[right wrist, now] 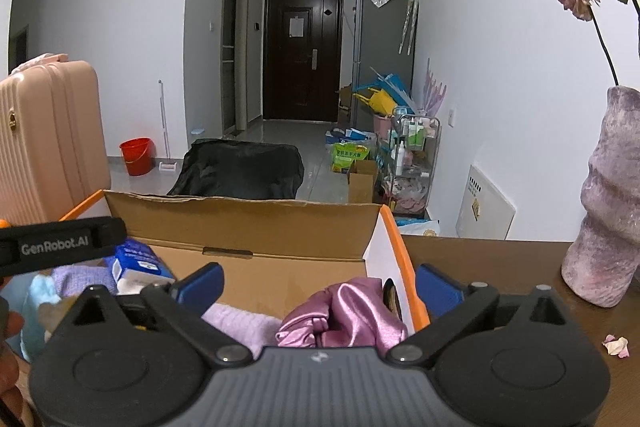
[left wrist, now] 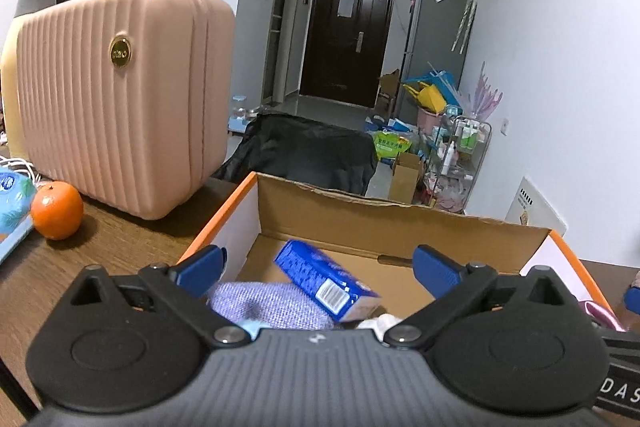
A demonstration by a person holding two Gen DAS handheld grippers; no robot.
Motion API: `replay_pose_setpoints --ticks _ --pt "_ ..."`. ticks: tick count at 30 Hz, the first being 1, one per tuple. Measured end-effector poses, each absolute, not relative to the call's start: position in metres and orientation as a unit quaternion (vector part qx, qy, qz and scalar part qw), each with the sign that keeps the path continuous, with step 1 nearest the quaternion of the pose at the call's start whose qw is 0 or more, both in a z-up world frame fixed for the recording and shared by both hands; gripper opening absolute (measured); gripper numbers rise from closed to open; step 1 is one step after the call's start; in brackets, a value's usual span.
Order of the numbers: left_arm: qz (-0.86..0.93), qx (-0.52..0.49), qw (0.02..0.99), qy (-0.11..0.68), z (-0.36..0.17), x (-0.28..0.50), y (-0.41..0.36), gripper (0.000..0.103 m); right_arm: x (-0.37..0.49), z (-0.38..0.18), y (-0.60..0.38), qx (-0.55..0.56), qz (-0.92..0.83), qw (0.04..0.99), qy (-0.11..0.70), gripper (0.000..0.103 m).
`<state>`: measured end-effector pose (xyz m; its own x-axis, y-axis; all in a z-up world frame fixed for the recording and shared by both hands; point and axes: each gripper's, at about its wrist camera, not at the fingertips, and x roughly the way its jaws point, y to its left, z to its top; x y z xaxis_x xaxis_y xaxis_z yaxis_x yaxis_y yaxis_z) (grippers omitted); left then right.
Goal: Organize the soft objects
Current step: 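Lower the tissue pack and scrunchie into the box and open both tools, then withdraw both open tools from the box back toward the table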
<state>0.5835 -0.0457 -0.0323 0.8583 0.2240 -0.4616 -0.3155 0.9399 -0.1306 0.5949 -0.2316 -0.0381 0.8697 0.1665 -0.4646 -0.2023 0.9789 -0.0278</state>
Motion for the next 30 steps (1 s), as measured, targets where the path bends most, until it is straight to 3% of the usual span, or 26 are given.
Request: replay_pose_setpoints --ticks 30 --pt "0.124 -0.088 0.965 0.213 -0.036 0.551 -0.051 0.103 0.559 -0.041 -0.254 -0.009 0.094 0.970 0.225 0.103"
